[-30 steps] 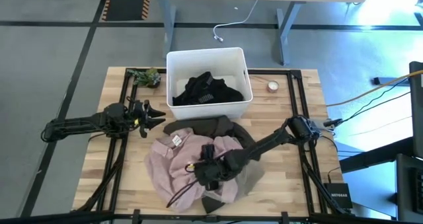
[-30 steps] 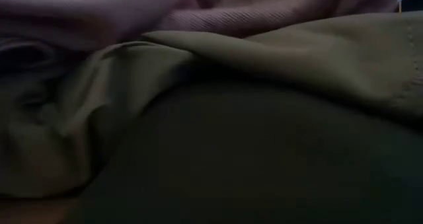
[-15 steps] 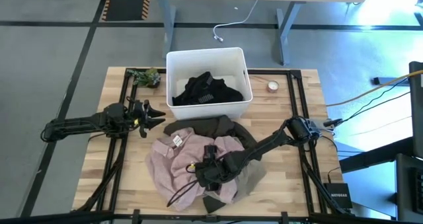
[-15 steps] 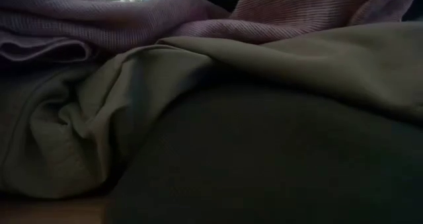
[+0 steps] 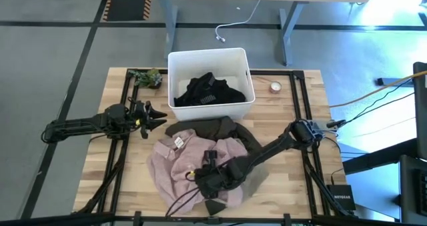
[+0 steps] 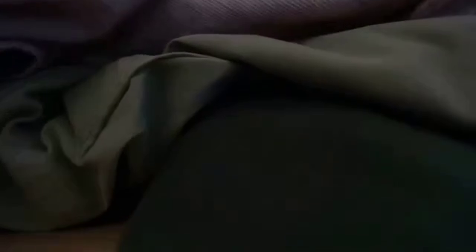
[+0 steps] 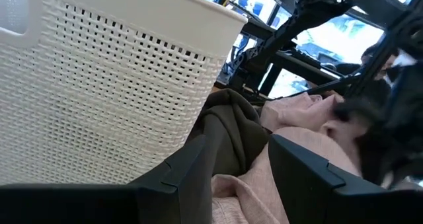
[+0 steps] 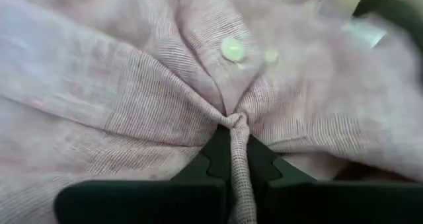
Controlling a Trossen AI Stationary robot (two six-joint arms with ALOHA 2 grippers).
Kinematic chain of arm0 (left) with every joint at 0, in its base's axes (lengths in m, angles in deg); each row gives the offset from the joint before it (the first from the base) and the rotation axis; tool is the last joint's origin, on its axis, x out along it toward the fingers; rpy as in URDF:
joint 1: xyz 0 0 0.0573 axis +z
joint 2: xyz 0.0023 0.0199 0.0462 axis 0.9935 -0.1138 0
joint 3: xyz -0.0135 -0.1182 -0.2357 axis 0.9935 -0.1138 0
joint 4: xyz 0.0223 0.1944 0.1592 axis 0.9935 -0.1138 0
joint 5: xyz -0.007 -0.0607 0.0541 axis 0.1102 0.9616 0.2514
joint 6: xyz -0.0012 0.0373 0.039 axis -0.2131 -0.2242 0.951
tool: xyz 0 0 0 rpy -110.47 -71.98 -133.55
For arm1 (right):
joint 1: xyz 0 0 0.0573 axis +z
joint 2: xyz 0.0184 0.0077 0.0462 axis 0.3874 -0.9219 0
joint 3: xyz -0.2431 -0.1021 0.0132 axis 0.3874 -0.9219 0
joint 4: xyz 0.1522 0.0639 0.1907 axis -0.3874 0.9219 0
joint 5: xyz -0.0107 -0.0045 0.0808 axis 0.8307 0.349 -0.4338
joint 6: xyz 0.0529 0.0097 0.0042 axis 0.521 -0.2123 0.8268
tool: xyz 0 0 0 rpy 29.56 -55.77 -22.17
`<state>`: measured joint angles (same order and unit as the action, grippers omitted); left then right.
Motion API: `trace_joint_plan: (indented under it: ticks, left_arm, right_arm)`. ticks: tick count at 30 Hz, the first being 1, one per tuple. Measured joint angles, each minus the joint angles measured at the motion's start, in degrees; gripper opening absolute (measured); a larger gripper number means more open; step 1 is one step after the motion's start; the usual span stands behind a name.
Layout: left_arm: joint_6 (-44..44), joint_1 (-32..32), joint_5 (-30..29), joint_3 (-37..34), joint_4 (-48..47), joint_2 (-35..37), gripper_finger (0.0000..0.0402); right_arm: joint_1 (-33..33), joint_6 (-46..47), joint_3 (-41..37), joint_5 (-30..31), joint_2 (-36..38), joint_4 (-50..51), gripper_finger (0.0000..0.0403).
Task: Sort clothes
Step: Put the pink shirt into the white bin
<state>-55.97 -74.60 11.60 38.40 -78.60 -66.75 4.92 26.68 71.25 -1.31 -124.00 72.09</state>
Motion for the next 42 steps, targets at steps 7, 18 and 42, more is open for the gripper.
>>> trace_joint_plan:
  ticks: [7,18,42]
  left_arm:
    - [-0.01,0.0,0.0,-0.02,0.0,0.02,0.0157]
    - [-0.04,0.02,0.0,-0.02,0.0,0.02,0.0157]
    - [-1.53,0.0,-0.27,-0.02,-0.02,0.0,0.0157]
  right_arm:
    - [0.26,-3.64,14.06,7.76,0.61,8.81,0.0017]
    - [-3.02,-9.45,24.3,22.38,5.52,13.86,0.002]
    - [-26.79,-53.8,24.51,42.9,17.77,-40.68,0.002]
